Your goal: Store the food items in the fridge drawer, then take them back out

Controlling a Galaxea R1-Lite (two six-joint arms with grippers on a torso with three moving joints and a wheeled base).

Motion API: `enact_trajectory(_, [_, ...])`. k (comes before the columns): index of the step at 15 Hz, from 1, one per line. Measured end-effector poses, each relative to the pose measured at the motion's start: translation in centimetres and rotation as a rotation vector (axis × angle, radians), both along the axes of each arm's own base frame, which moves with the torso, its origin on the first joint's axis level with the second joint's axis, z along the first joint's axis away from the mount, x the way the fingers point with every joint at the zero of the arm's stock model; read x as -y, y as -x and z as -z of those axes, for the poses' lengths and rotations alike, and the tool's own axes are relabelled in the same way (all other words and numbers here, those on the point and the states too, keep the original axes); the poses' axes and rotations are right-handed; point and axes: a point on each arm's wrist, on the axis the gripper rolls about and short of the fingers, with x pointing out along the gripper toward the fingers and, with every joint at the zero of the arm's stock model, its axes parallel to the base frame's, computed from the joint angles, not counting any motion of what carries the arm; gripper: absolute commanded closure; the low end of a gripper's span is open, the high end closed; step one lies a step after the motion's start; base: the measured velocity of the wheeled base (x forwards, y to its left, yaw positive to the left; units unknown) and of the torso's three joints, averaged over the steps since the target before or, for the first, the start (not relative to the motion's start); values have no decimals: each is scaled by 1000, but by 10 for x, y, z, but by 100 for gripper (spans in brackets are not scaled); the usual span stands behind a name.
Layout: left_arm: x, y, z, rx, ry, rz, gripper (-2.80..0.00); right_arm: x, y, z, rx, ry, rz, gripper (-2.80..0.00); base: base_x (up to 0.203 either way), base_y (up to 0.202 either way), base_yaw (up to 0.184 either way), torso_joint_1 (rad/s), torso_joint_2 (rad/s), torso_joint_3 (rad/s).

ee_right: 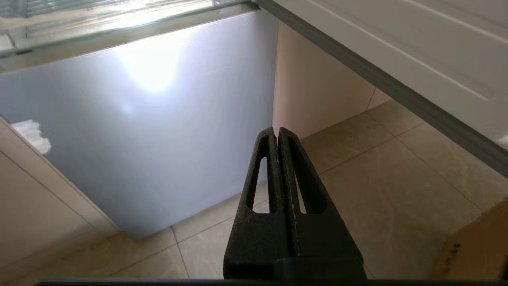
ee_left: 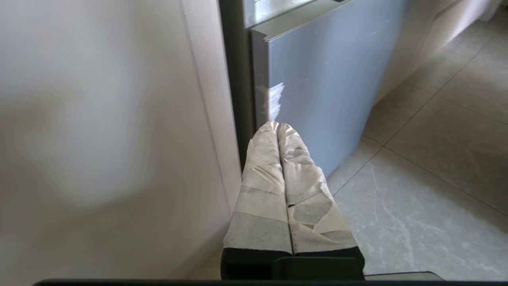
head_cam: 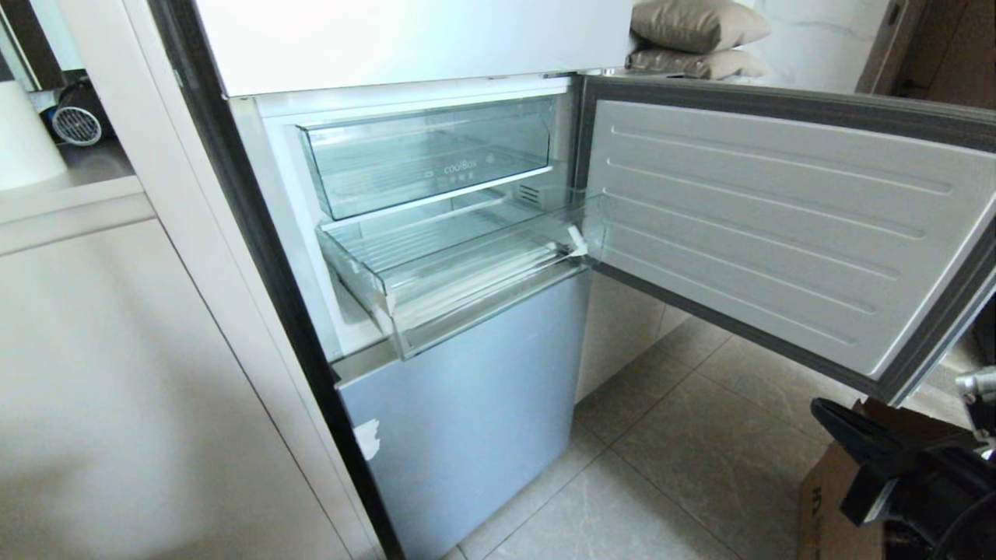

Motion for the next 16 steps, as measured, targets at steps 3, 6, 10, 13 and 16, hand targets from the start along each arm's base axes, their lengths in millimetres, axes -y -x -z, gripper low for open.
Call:
enact_trajectory(3, [0,0,0,0,0,0,0,2,3,2,-8,-9,1,0,-1,-5,143,1,3,2])
enact_trajectory(6, [0,0,0,0,0,0,0,2,4,4,-15,-8,2,0,3,-7,174,3,2,4])
enact_trajectory(10, [0,0,0,0,0,0,0,1,-1,6,-35,-15,-17,0,1,-7,176,2,3,3])
enact_trajectory(13, [0,0,0,0,0,0,0,-1,-22,3,-50,-42,26,0,1,-9,175,2,3,1])
enact_trajectory(16, [0,0,0,0,0,0,0,-4,-48,5,-79,-43,65,0,2,-4,109,2,4,2])
